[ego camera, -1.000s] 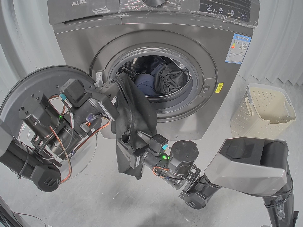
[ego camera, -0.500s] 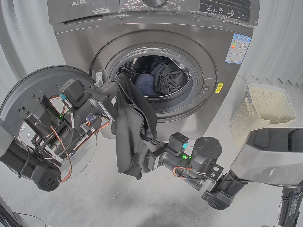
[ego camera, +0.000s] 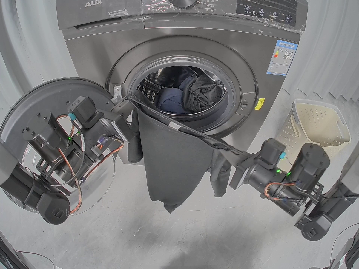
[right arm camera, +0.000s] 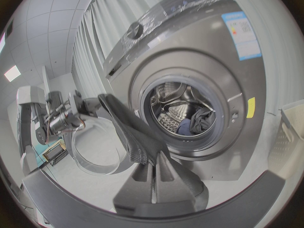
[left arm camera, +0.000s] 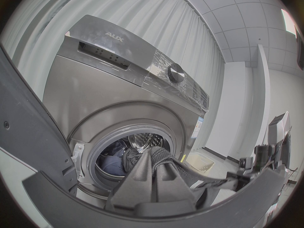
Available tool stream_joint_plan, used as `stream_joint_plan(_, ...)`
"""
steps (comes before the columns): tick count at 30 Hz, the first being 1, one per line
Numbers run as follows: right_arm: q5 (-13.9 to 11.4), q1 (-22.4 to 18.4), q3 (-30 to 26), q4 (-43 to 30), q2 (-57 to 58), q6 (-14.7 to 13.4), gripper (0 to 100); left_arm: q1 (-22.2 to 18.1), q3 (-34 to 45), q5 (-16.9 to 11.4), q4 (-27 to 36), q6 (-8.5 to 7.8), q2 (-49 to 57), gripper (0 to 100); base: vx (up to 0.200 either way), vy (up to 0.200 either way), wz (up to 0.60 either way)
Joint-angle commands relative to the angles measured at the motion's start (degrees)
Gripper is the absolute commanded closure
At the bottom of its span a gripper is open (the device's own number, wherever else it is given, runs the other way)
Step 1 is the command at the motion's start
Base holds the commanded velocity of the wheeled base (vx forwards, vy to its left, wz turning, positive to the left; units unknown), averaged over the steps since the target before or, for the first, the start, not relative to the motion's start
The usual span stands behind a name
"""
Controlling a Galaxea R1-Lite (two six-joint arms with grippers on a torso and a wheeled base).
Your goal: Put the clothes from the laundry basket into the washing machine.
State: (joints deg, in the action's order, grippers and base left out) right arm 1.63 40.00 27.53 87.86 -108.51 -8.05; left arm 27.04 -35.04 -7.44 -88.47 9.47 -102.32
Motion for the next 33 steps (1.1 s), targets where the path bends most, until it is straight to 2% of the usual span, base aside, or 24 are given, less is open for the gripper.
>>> stream_joint_plan(1,-0.2,-2.8,-2.2,-0.3,8.3,0.4,100,0.1,1.5,0.1,-0.1,0.02,0.6,100,0.000,0.000,0.00)
stream_joint_plan(18,0.3,-4.7,8.5,0.2,8.8,0.6,100,0.2,0.6,0.1,0.5,-0.16,4.2,100,0.000,0.000,0.00)
stream_joint_plan(33,0.3,-4.1,11.5,-0.2,12.7,0.6,100,1.5,-1.4,0.1,4.0,-0.16,10.3,100,0.000,0.000,0.00)
